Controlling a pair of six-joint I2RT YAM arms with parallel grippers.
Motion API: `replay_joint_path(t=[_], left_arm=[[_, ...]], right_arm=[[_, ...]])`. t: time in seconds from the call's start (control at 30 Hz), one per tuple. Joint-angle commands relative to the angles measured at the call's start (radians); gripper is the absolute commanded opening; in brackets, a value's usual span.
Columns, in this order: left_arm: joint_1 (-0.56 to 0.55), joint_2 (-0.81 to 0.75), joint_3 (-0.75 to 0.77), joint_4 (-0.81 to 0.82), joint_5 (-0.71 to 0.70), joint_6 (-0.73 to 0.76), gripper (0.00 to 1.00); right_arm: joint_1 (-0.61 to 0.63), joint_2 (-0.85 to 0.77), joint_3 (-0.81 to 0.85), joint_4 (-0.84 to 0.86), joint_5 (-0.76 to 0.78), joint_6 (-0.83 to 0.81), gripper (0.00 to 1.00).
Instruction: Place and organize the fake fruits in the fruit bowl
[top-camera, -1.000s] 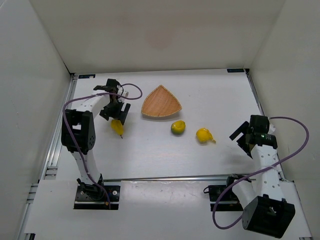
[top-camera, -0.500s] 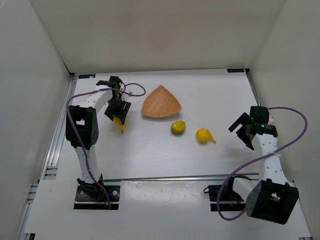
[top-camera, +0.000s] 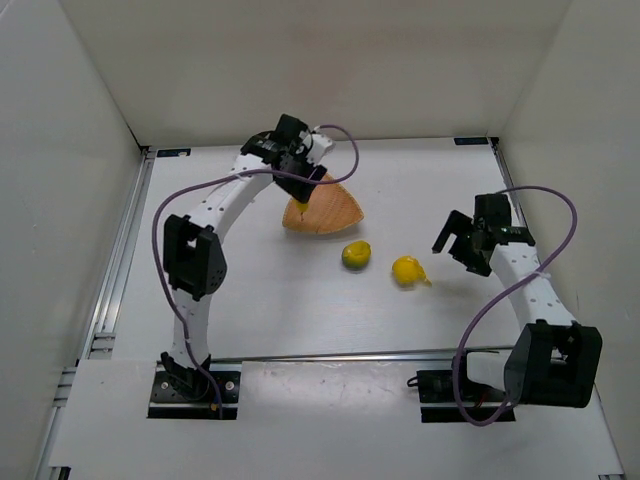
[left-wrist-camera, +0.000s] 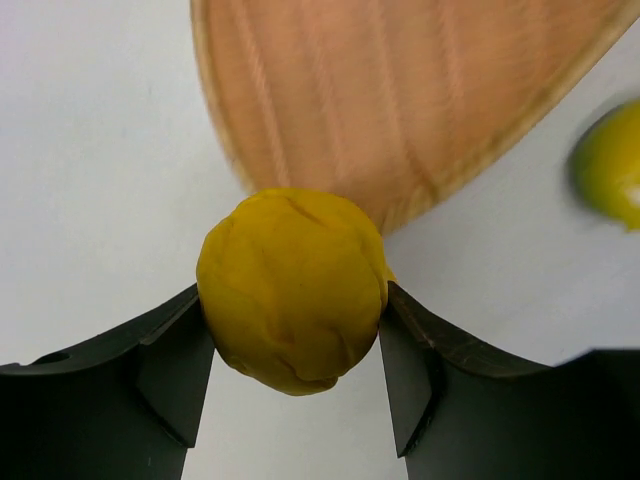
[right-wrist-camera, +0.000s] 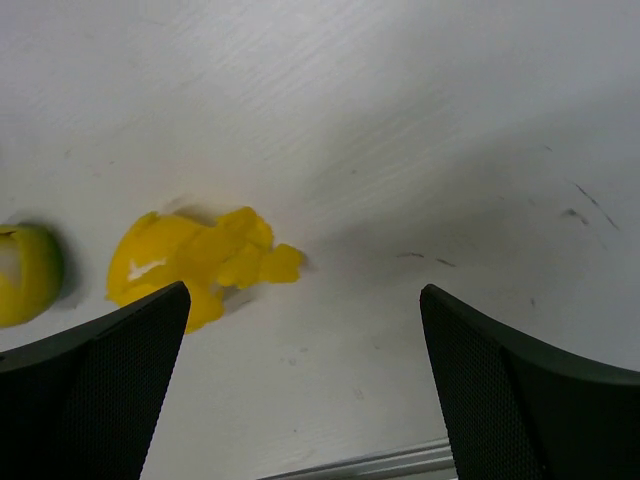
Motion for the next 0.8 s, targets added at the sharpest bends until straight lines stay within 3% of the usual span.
replay_joint_path(t=[0.0,0.07,0.1,0.17,0.2,0.3,0.37,0.4,0.6,0.77], left_arm=[[-0.024,0.108,0.176,0.094,0.045,-0.025,0.42],[-0.035,0.202,0.247,0.094,0.065,-0.034,0.48],[-0.035,0.227,0.299,0.094,0.076,-0.045,0.56],[-0.055,0.276,0.324,0.094,0.088,-0.045,0.65],[-0.055,0.276,0.324,0.104,0.088,-0.045,0.73],[-0.064,0.287,0.289,0.113,0.077,-0.032,0.81],[-0.074,0.274,0.278,0.123,0.077,-0.032,0.97],[-0.074,0.262,0.278,0.123,0.077,-0.032,1.00],[-0.074,0.095,0.203,0.123,0.047,-0.068,1.00],[-0.074,-0.107,-0.057,0.123,-0.039,-0.043,1.00]], right_arm=[[0.045,0.025,0.065,0.078,-0.157,-0.110,1.00],[0.088,0.035,0.075,0.087,-0.200,-0.160,1.00],[0.105,0.035,0.075,0.087,-0.209,-0.176,1.00],[0.154,0.046,0.075,0.096,-0.219,-0.217,1.00],[0.173,0.046,0.075,0.096,-0.232,-0.226,1.00],[0.230,0.078,0.062,0.096,-0.219,-0.236,1.00],[0.265,0.110,0.062,0.096,-0.193,-0.236,1.00],[0.277,0.121,0.062,0.096,-0.182,-0.236,1.00],[0.331,0.233,0.122,0.104,-0.061,-0.162,1.00],[0.352,0.348,0.167,0.104,-0.061,-0.131,1.00]])
